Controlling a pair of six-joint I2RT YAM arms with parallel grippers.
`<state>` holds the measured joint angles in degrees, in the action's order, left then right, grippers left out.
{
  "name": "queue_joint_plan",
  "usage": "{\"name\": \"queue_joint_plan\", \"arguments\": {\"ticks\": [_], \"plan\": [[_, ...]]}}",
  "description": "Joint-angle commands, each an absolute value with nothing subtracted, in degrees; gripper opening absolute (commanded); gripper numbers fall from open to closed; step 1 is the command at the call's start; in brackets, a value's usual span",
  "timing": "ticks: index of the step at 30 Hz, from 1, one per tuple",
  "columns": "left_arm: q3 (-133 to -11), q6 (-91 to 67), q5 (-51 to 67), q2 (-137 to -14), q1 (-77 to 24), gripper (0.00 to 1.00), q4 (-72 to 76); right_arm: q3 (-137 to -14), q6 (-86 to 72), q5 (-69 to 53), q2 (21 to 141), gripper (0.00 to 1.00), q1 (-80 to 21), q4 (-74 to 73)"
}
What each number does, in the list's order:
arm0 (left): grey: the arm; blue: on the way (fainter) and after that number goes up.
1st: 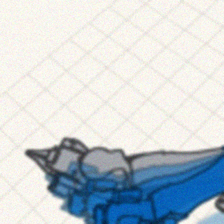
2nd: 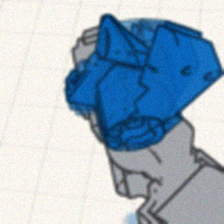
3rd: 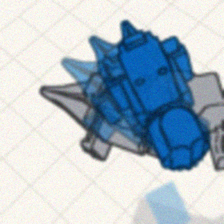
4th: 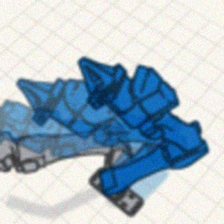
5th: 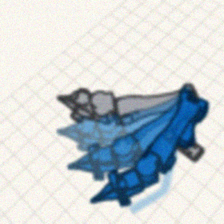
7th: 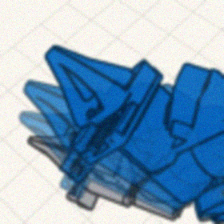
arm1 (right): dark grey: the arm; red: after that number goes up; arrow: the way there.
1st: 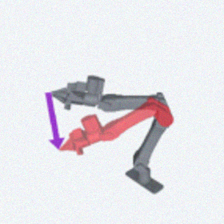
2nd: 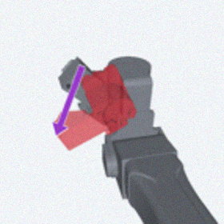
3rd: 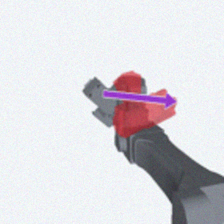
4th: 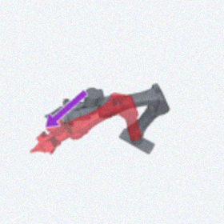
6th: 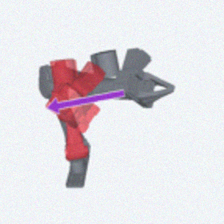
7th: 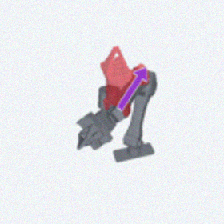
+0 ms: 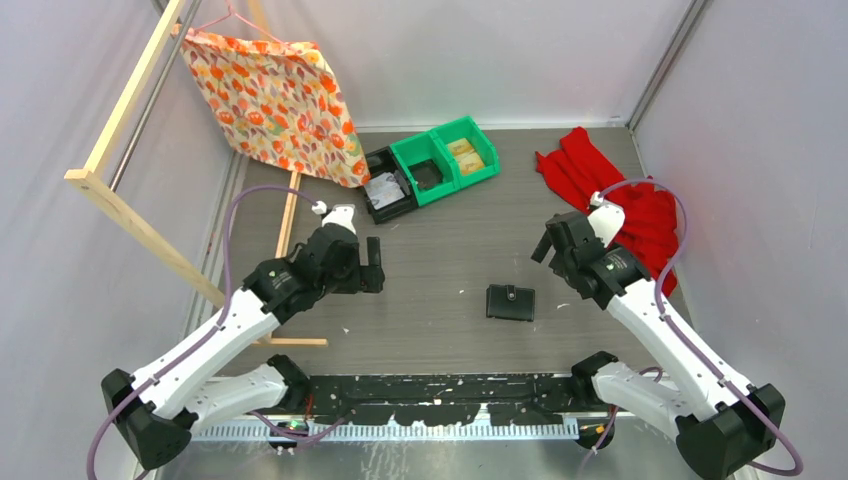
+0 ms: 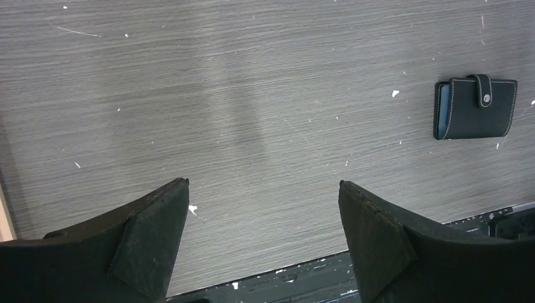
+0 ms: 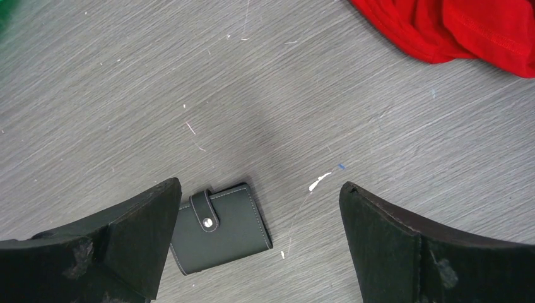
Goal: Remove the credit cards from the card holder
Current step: Move the card holder to the center of the board.
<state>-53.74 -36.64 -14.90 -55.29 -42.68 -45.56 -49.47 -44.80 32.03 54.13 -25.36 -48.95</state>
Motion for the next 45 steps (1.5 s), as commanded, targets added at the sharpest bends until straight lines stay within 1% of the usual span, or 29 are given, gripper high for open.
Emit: {"name": "queue_joint_plan", "arguments": {"ticks": [1,5,8,14,17,21,23,26,28,31,32,33,34,36,39,41,45], "plan": [[-53.4,-34.9,-13.4,-53.9,-42.7,0.90,-42.4,-49.7,-47.2,34.2,54.1,1.00,-25.2,-49.2],[-53.6,-34.2,-13.1,-54.6,-42.7,0.92,-43.6,-49.4,-46.2,33.6,55.1,1.00,-25.1,-48.4],[-53.8,-34.0,-11.6,-54.8,-42.7,0.93,-43.4,-49.3,-45.5,31.0,56.4,1.00,-25.2,-47.4],[-53.7,-32.4,-9.0,-56.0,-42.9,0.94,-42.7,-46.6,-43.7,22.9,57.1,1.00,-25.2,-42.4],[-52.5,-33.1,-8.5,-56.2,-44.0,0.94,-40.8,-44.3,-44.6,16.5,60.2,1.00,-25.4,-39.9],[-50.9,-34.6,-5.3,-56.2,-44.1,0.95,-36.2,-40.4,-45.6,13.1,63.1,1.00,-27.1,-37.9],[-51.0,-34.9,-4.5,-57.2,-44.1,0.95,-35.3,-39.2,-43.8,8.3,64.9,1.00,-27.2,-34.7],[-51.5,-34.7,-3.5,-58.6,-44.1,0.95,-34.9,-39.2,-42.0,5.5,68.2,0.95,-27.3,-33.0],[-51.8,-34.7,-3.6,-59.0,-44.1,0.95,-35.0,-39.5,-41.2,5.3,70.2,0.88,-27.3,-32.3],[-52.7,-33.4,-4.9,-59.2,-44.2,0.95,-37.0,-39.6,-40.7,5.7,71.2,0.76,-26.6,-31.8],[-53.2,-32.8,-6.6,-59.1,-44.2,0.95,-38.0,-39.3,-40.7,5.4,70.8,0.74,-25.9,-31.5],[-53.6,-32.1,-7.8,-59.1,-44.2,0.95,-38.9,-39.0,-40.8,5.1,70.4,0.74,-25.0,-31.2],[-53.8,-31.6,-8.6,-59.1,-44.2,0.95,-39.4,-38.7,-40.7,4.3,70.0,0.77,-24.0,-30.9],[-54.3,-30.9,-9.0,-59.4,-44.1,0.95,-39.8,-38.4,-40.5,3.5,69.4,0.88,-21.8,-31.2],[-54.9,-30.9,-7.9,-60.4,-44.1,0.95,-39.5,-38.0,-39.7,2.4,68.4,0.97,-20.0,-32.5],[-55.4,-30.8,-7.4,-61.4,-44.1,0.95,-39.4,-37.6,-40.2,0.9,67.7,0.99,-19.9,-32.6],[-56.5,-30.6,-8.6,-62.6,-44.1,0.95,-40.0,-34.3,-45.1,-9.6,66.9,0.99,-20.1,-26.3]]}}
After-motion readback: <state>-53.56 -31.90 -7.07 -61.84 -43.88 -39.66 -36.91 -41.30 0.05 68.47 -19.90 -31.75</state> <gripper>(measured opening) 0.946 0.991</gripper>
